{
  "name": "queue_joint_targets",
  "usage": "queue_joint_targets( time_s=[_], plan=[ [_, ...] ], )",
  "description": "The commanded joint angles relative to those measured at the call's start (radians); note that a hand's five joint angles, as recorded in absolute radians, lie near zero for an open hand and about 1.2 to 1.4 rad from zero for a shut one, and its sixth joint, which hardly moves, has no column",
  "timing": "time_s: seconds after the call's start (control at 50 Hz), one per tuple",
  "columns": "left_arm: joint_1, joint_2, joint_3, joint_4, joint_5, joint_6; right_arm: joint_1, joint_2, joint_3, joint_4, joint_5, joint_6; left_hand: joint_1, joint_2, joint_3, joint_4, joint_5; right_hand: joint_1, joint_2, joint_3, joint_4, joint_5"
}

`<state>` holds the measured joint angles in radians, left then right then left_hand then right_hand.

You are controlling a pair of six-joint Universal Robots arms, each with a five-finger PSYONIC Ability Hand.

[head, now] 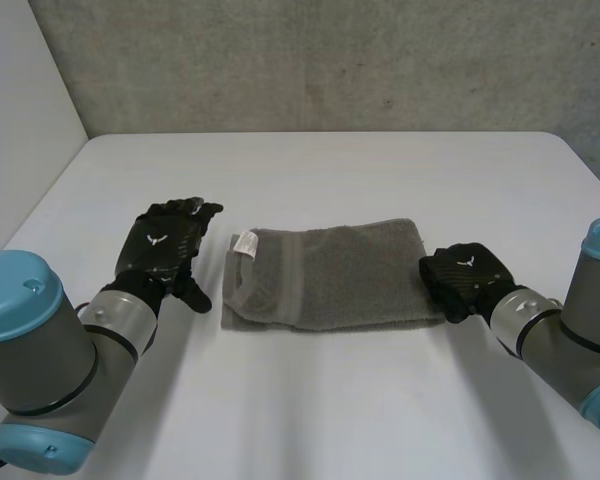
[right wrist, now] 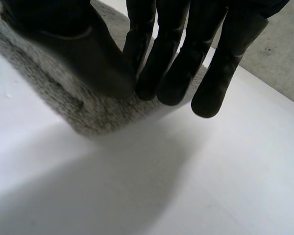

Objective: Fold the laundry

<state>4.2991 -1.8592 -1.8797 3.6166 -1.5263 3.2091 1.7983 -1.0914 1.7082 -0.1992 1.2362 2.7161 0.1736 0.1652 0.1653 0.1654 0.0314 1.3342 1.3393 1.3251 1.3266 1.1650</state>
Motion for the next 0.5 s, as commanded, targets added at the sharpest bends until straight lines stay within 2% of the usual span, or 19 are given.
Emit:
queue_joint_targets(
  time_s=[0.02,0.22,0.24,0.26,0.28,0.3,0.5],
  plan=[
    [0.002,0.002,-0.006,-0.001,0.0,0.0,-0.013,-0.002,-0.021,-0.005,0.006,0.005,0.001,0.009,0.009,0.009,-0.031,0.062,0.057,0.071,0.07,0.057],
    [0.002,0.003,-0.007,-0.001,0.0,0.0,-0.028,-0.011,0.022,0.0,-0.003,0.01,0.001,0.009,0.009,0.009,-0.031,0.062,0.057,0.071,0.07,0.057],
    [0.002,0.003,-0.009,-0.001,0.0,0.0,-0.028,-0.016,0.036,-0.009,-0.006,0.011,0.001,0.009,0.009,0.009,-0.031,-0.164,-0.169,-0.155,-0.156,-0.169],
    [0.001,0.003,-0.01,-0.001,0.0,0.0,-0.028,-0.022,0.05,-0.015,-0.007,0.013,0.001,0.009,0.009,0.009,-0.031,-0.561,-0.566,-0.552,-0.554,-0.566],
    [0.001,0.003,-0.01,-0.001,0.0,0.0,-0.028,-0.022,0.05,-0.016,-0.007,0.013,0.001,0.009,0.009,0.009,-0.031,-0.565,-0.57,-0.556,-0.558,-0.57],
    [0.001,0.005,-0.012,-0.001,0.0,0.0,-0.028,-0.027,0.06,-0.029,-0.009,0.017,0.001,0.009,0.009,0.009,-0.031,-0.699,-0.704,-0.69,-0.691,-0.704],
    [0.002,0.009,-0.027,0.002,0.001,0.0,-0.028,-0.05,0.083,-0.085,-0.052,0.129,0.001,0.009,0.009,0.009,-0.031,-0.688,-0.694,-0.679,-0.681,-0.694]
  ],
)
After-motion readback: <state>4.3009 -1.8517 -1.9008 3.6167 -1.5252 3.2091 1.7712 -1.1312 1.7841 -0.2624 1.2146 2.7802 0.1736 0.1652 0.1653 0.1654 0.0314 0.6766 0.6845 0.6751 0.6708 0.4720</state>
